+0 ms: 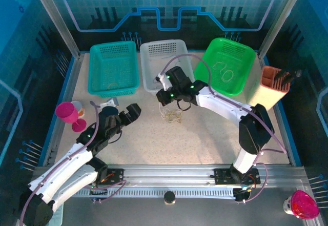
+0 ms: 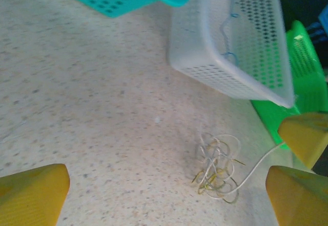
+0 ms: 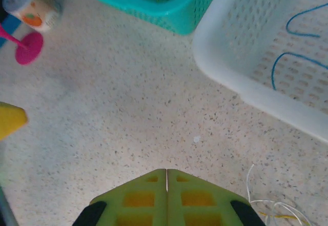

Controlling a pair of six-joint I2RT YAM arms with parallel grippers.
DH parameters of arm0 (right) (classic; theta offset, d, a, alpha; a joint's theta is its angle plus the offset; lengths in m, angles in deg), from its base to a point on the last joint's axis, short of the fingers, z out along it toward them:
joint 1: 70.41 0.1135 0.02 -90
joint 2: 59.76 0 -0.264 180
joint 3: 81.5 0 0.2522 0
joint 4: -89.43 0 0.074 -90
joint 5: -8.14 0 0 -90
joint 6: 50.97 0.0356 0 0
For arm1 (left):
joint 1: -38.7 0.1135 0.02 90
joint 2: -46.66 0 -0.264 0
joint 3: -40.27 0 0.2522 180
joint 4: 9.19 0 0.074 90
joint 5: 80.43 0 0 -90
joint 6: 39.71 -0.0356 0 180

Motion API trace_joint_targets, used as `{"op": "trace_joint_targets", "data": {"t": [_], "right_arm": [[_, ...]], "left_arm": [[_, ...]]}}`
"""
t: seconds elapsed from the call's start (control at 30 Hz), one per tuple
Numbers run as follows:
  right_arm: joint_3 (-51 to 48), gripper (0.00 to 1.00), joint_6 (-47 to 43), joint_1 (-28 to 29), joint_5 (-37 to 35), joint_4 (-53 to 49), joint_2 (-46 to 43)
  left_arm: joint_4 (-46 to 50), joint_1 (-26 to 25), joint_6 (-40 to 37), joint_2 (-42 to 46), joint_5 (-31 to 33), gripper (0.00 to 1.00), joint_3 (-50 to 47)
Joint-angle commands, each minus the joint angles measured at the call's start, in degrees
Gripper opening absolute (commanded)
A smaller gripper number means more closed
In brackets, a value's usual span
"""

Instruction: Untangle the cables

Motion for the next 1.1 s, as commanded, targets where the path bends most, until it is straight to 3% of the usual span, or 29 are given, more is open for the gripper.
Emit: {"op": "trace_joint_targets", "data": {"t": [0.0,0.47,0.73,1.07], "right_arm": [[-0.6,0.0,2.6,-1.6,5.2,0.1,-4.5],[0.4,0.0,7.0,-3.9,10.4,1.4,-14.2],[1.1,0.0,8.1,-4.0,10.8,1.9,-14.2],[1.6,0.0,8.3,-4.2,10.6,2.3,-13.7]], "left_arm": [[-8.7,0.4,-7.8,-1.3,-7.5,0.99,-0.6],[-23.7,-1.6,-18.1,-19.3,-21.4,0.94,9.8],[-27.4,-4.7,-20.9,-28.0,-23.6,0.9,16.6],[-30.7,-5.8,-19.0,-26.3,-22.2,0.9,12.3]]}}
